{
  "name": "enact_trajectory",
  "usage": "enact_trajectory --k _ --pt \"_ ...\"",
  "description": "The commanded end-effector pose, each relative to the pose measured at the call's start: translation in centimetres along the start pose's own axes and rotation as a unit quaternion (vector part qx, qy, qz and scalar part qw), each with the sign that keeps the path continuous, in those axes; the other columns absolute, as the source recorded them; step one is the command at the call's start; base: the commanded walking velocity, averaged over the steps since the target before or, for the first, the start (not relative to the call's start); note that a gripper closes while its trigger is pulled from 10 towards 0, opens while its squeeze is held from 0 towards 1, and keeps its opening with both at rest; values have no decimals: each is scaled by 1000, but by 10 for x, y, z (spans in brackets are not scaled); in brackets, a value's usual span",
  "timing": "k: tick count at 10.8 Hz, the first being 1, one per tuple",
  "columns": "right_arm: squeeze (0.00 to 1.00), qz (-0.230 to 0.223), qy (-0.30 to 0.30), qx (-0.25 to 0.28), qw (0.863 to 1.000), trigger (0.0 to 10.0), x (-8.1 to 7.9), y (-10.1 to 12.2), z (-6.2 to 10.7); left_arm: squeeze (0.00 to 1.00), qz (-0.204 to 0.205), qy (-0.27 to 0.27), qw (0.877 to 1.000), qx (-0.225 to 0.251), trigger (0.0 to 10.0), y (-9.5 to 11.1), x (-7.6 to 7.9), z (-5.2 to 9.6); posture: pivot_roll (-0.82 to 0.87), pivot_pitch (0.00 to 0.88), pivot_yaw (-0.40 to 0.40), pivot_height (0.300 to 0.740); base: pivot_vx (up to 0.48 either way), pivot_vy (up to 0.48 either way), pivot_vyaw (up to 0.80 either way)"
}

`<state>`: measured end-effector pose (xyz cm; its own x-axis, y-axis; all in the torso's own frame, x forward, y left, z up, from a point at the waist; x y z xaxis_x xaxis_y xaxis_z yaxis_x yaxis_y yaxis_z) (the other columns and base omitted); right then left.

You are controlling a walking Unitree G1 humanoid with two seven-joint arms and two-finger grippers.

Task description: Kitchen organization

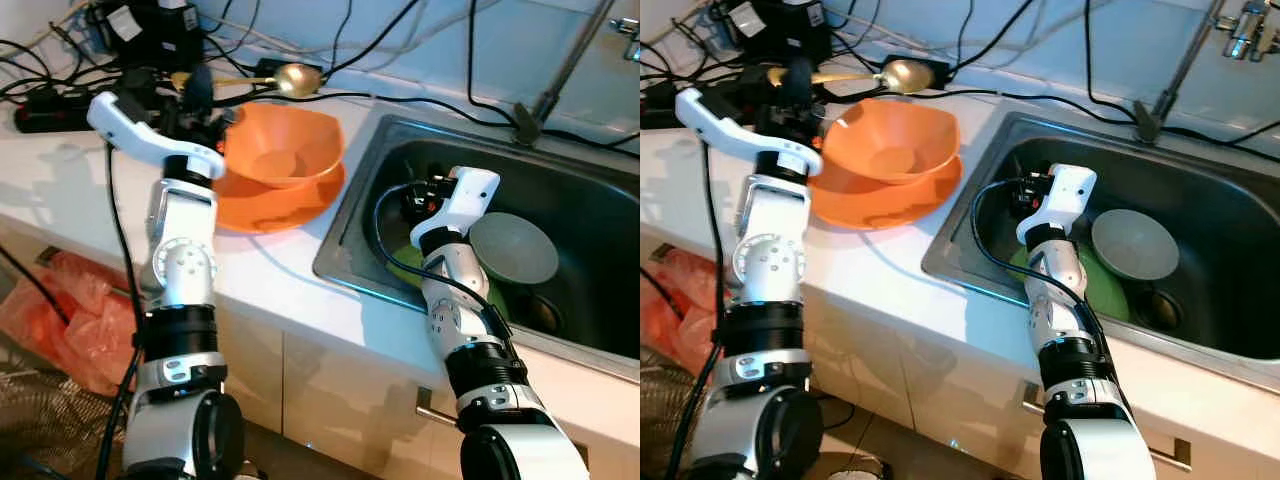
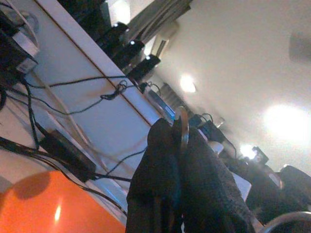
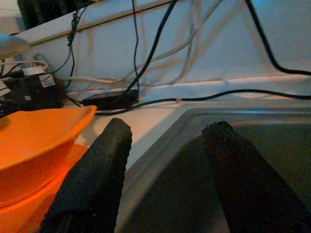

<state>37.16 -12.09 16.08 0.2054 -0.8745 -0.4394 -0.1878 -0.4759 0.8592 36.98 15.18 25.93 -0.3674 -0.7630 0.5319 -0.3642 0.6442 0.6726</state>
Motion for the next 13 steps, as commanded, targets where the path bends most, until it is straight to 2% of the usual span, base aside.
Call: enact_trajectory --k 1,2,5,6,7,9,13 --pt "0 -18 -10 3 1000 10000 2 3 -2 0 0 -22 1000 -4 10000 -2 9 0 216 53 -44 740 0 0 0" --pt "0 -35 -16 7 999 10000 3 6 -3 0 4 -26 1000 -8 10000 -4 11 1 215 53 -43 740 0 0 0" --pt "0 -165 -31 38 985 10000 -1 28 -15 0 25 -56 998 -28 10000 -17 26 3 212 51 -42 740 0 0 0" --pt "0 -209 -32 44 976 10000 -2 34 -18 0 32 -63 997 -39 10000 -23 31 4 210 51 -40 740 0 0 0" --pt "0 -278 -22 48 959 10000 -7 42 -21 0 43 -74 995 -59 10000 -33 37 6 208 50 -38 740 0 0 0" --pt "0 -324 1 32 946 10000 -13 41 -21 0 51 -85 992 -76 10000 -43 44 8 204 51 -35 740 0 0 0" --pt "0 -376 55 10 925 10000 -26 42 -16 0 61 -112 986 -105 10000 -55 56 13 200 39 -27 740 0 0 0"
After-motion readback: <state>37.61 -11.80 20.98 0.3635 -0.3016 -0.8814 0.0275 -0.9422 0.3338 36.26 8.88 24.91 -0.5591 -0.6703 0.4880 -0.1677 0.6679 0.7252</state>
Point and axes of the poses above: a point about 5 cm out from each wrist's last joint towards the gripper, its own z axis pointing back from the gripper into the wrist, its own y axis along the axis of the wrist's last joint, x = y × z, the point moved 1 cm from there along -z, pointing out of the wrist towards the gripper, and after that the axes turned 11 degrees about -z, right-handed, at the moved point
